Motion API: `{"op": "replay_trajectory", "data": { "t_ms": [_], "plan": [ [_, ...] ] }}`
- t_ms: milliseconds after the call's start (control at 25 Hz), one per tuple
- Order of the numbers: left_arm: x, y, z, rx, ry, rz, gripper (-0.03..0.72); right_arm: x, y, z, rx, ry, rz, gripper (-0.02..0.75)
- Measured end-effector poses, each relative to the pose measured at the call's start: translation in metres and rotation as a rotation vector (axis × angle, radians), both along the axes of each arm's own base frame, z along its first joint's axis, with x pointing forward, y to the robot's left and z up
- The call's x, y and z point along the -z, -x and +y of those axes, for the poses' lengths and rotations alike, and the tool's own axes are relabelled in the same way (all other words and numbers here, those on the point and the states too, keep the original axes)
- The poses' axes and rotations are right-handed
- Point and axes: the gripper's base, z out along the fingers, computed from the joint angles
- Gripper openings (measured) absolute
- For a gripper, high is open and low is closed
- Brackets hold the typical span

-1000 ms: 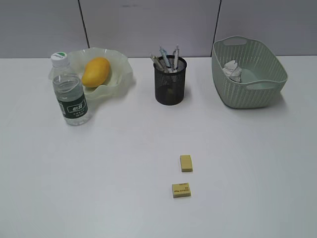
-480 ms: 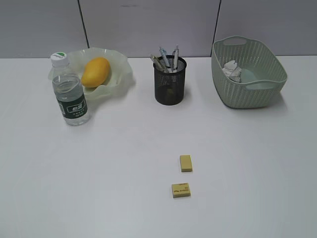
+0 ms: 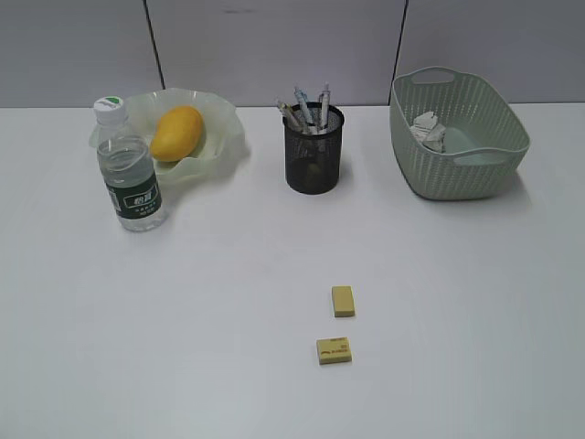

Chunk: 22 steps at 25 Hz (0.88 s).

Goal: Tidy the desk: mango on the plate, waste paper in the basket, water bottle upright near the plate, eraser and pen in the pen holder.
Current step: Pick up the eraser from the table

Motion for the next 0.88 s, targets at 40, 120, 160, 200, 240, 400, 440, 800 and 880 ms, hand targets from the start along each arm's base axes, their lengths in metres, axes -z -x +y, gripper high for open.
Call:
{"op": "replay_trajectory", "data": {
  "t_ms": [40, 120, 160, 200, 240, 400, 440, 800, 880],
  "plan": [
    [0.000, 0.000, 0.000, 0.000, -0.001, 0.000, 0.438, 0.000, 0.000, 0.000, 0.003, -0.007, 0.001, 0.478],
    [0.000, 0.000, 0.000, 0.000, -0.001, 0.000, 0.438, 0.000, 0.000, 0.000, 0.017, -0.036, 0.006, 0.478],
    [0.000, 0.000, 0.000, 0.001, -0.002, 0.000, 0.438, 0.000, 0.000, 0.000, 0.025, -0.055, 0.011, 0.478],
    [0.000, 0.000, 0.000, 0.001, -0.002, -0.001, 0.438, 0.000, -0.003, 0.001, 0.031, -0.071, 0.028, 0.478],
    [0.000, 0.000, 0.000, 0.001, -0.002, -0.001, 0.438, 0.000, -0.006, 0.001, 0.033, -0.081, 0.053, 0.478],
    [0.000, 0.000, 0.000, 0.001, -0.002, -0.001, 0.438, -0.007, -0.033, 0.006, 0.025, -0.101, 0.251, 0.478],
    [0.000, 0.000, 0.000, 0.001, -0.002, -0.001, 0.438, -0.010, -0.041, 0.007, 0.023, -0.103, 0.308, 0.478],
    [0.000, 0.000, 0.000, 0.001, -0.002, -0.001, 0.438, -0.060, -0.127, 0.014, 0.004, -0.068, 0.519, 0.478],
    [0.000, 0.000, 0.000, 0.001, -0.002, -0.002, 0.438, -0.061, -0.152, 0.016, 0.006, -0.063, 0.586, 0.478]
  ]
}}
